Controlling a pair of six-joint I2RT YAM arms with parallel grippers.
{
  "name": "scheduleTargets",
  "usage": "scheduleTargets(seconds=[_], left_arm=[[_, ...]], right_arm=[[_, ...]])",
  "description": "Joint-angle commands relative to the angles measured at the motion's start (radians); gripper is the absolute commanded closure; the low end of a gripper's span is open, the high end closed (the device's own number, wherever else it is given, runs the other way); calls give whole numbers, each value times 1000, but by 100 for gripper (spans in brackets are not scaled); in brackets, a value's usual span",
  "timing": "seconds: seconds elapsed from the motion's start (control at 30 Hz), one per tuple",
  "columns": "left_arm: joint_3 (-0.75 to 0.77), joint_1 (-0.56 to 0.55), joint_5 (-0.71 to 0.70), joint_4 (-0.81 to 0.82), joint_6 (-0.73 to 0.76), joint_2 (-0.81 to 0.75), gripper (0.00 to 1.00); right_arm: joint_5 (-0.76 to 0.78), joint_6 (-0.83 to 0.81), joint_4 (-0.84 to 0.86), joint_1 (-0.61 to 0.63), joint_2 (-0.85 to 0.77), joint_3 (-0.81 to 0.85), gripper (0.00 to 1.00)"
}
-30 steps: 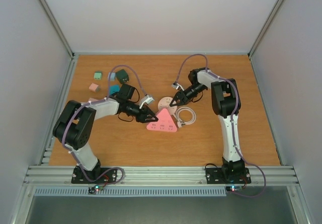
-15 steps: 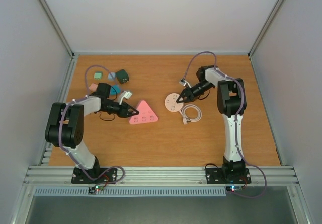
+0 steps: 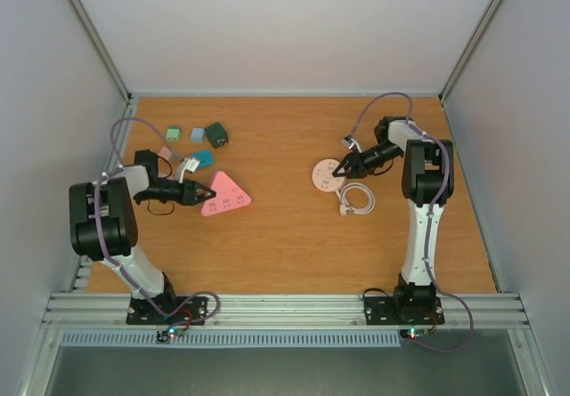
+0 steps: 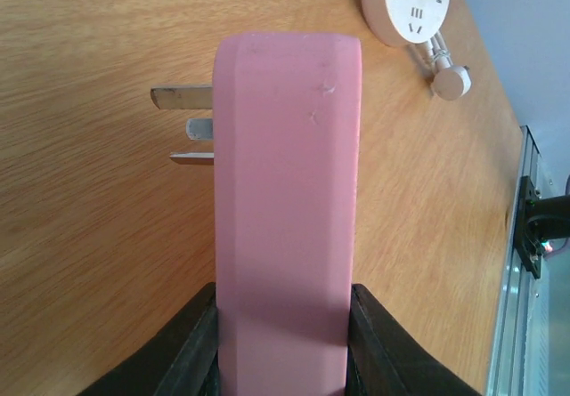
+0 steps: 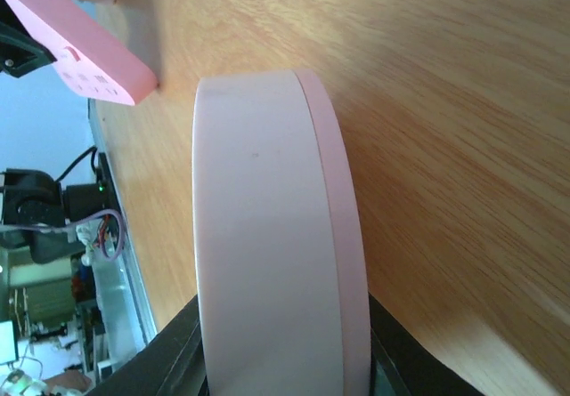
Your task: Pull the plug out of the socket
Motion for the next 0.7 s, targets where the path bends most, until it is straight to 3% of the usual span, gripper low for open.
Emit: scheduleTargets(seconds=[0.0, 0.3, 0.6, 0.67], left_arm=[[21, 47, -128, -36, 84, 28, 74], [14, 66, -192, 29, 27, -9, 40], [37, 66, -236, 74, -21, -87, 19], [48, 67, -241, 78, -29, -111, 9]], right_arm=[[83, 1, 28, -66, -42, -26, 78], [75, 24, 61, -189, -53, -68, 78], [74, 42, 81, -274, -43, -55, 77], [76, 44, 76, -286, -34, -34, 76]])
